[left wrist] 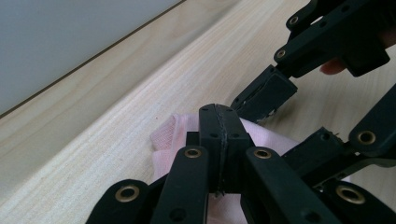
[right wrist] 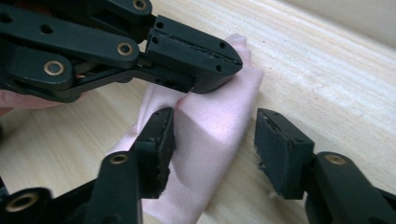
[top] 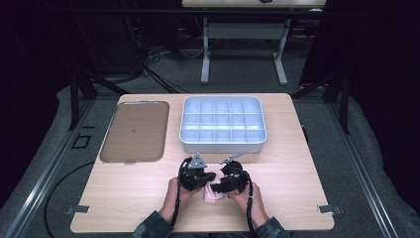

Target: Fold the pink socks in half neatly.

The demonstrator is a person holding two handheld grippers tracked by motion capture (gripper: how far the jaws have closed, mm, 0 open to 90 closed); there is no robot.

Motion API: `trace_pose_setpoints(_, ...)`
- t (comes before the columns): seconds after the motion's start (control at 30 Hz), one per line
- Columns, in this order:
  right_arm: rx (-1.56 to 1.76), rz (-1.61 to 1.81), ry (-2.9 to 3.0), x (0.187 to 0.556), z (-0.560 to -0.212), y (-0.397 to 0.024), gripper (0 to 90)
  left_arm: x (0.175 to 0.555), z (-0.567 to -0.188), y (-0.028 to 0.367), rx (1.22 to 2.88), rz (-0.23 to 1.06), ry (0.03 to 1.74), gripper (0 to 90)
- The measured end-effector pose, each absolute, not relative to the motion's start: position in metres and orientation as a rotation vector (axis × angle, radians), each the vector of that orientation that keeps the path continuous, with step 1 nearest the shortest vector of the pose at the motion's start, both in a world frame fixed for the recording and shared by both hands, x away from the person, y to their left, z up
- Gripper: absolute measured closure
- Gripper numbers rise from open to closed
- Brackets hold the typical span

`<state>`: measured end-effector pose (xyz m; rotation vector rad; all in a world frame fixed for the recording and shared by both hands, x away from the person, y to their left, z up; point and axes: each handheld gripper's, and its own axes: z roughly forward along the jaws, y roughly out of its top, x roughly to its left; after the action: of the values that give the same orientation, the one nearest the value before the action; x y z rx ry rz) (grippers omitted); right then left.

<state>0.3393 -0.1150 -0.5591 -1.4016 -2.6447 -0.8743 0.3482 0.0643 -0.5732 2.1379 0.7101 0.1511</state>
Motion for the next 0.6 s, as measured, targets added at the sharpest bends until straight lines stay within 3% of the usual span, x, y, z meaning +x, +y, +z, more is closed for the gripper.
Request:
trace_pose_setpoints(0.33,-1.364,-0.834,-2.638,0.3405,-0.5577,-0.1102,55.9,0.3485,-0.5745,0.0636,2.13,0.138,0.714,90.0)
trace_pose_setpoints(0.6,-1.329,-0.842,-2.641,0.3407,-0.5593,-0.1133,67.1,0.3481,-0.5733,0.0632,2.14,0.145,0.714,90.0)
